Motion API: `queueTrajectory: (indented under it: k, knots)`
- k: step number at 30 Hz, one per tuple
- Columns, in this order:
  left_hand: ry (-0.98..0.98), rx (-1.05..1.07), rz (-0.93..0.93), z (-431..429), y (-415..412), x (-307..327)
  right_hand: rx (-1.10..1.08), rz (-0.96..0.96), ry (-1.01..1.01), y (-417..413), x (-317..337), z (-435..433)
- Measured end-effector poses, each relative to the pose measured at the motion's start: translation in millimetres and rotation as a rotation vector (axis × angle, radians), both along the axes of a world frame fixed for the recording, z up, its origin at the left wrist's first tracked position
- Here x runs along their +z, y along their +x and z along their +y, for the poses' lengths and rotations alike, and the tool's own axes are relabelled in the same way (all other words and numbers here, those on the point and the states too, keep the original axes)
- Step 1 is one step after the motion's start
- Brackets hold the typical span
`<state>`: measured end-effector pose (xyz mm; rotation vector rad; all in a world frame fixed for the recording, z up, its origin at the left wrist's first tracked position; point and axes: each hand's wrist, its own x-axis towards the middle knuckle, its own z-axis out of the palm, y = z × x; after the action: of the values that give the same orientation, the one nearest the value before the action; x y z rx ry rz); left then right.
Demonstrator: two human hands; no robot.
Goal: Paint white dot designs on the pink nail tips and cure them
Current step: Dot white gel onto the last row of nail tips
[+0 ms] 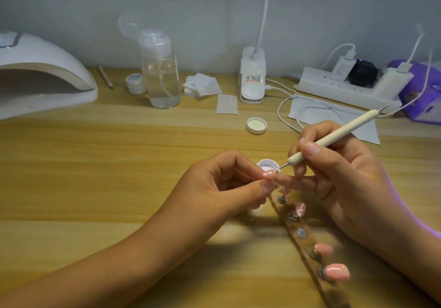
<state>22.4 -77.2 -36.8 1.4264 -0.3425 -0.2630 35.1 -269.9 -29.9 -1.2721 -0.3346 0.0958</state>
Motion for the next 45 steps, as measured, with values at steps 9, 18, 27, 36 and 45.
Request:
queueTrajectory:
  k: [9, 18, 27, 36, 45]
  knots:
    - [-0.003, 0.000, -0.003, -0.9, -0.8, 0.6, -0.009, -0.020, 0.005, 0.5, 0.3, 0.4]
    - [0.081, 0.029, -0.064, -3.6, -7.9, 0.4, -0.098, 0.067, 0.059, 9.3, 4.1, -2.7]
    - [0.551, 0.071, -0.693, -12.7, -25.6, 9.9, -0.171, 0.150, 0.080, 16.4, 4.1, -10.1]
    - [0.714, 0.114, -0.792, -22.6, -18.7, 2.1, -0.181, 0.153, 0.066, 17.7, 1.4, -10.0]
    - [0.800, 0.050, -1.047, -15.6, -22.4, -0.6, -0.198, 0.131, 0.082, 17.1, 1.0, -8.7]
